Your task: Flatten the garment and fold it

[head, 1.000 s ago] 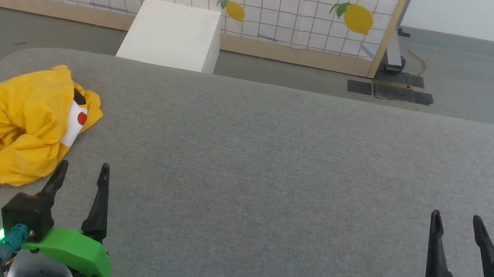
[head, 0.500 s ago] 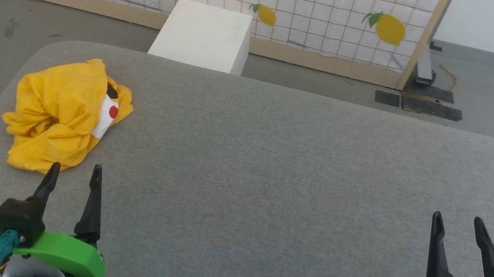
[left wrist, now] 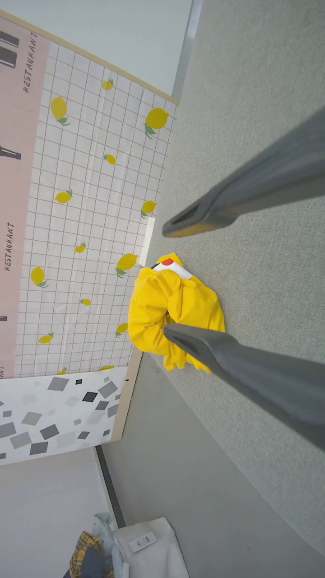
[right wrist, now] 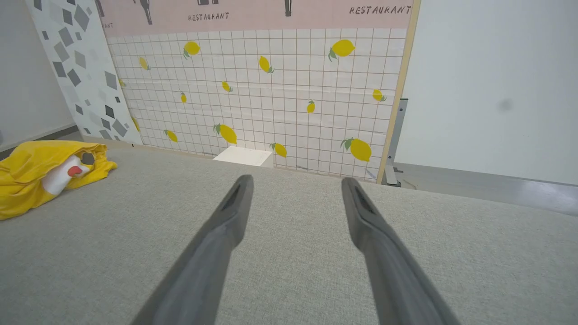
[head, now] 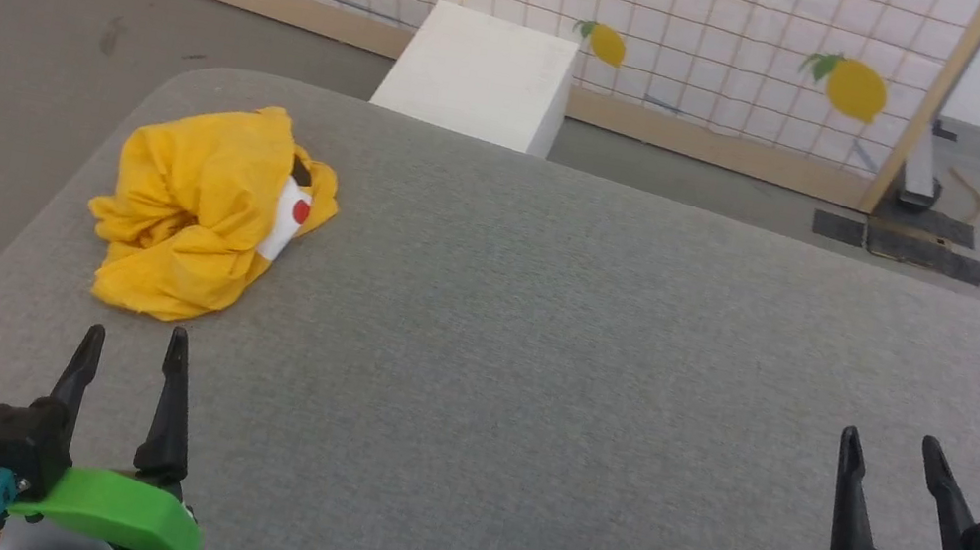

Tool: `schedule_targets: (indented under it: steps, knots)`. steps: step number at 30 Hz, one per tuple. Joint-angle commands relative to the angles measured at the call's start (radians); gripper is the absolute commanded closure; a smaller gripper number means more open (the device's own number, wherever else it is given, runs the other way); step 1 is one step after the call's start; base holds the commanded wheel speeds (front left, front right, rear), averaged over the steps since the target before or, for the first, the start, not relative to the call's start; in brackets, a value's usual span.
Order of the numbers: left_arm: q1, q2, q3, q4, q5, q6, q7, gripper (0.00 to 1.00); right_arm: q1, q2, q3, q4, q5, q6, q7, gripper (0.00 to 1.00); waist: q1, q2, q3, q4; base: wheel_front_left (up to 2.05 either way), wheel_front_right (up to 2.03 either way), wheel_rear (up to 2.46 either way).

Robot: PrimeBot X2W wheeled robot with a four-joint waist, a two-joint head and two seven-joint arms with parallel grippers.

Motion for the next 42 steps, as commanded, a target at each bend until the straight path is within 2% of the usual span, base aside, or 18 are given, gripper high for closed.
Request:
schedule_targets:
  steps: [1,14,28,38,42]
  knots:
    - [0.016,-0.002,0.006,-0.002,-0.009,-0.004,-0.011,0.00,0.010,0.000,0.003,0.006,0.001,-0.001,-0.011,0.00,0.0000,0.0000,-0.006,0.029,0.00,0.00,0.00]
    - [0.042,-0.003,0.021,-0.008,-0.028,-0.010,-0.038,0.00,0.025,0.000,0.019,0.027,0.020,-0.001,-0.038,0.00,0.0000,0.0000,-0.021,0.122,0.00,0.00,0.00]
    - [0.054,-0.003,0.037,-0.015,-0.063,-0.012,-0.067,0.00,0.019,0.000,0.002,0.041,0.023,-0.001,-0.067,0.00,0.0000,0.0000,-0.008,0.172,0.00,0.00,0.00]
    - [0.027,-0.002,0.060,-0.048,-0.076,-0.050,-0.087,0.00,0.020,0.000,-0.022,0.055,0.038,-0.002,-0.087,0.00,0.0000,0.0000,-0.006,0.193,0.00,0.00,0.00]
    - [-0.033,0.052,0.052,-0.049,-0.123,-0.072,-0.082,0.00,0.019,0.000,-0.037,0.057,0.041,-0.002,-0.096,0.00,0.0000,0.0000,0.006,0.205,0.00,0.00,0.00]
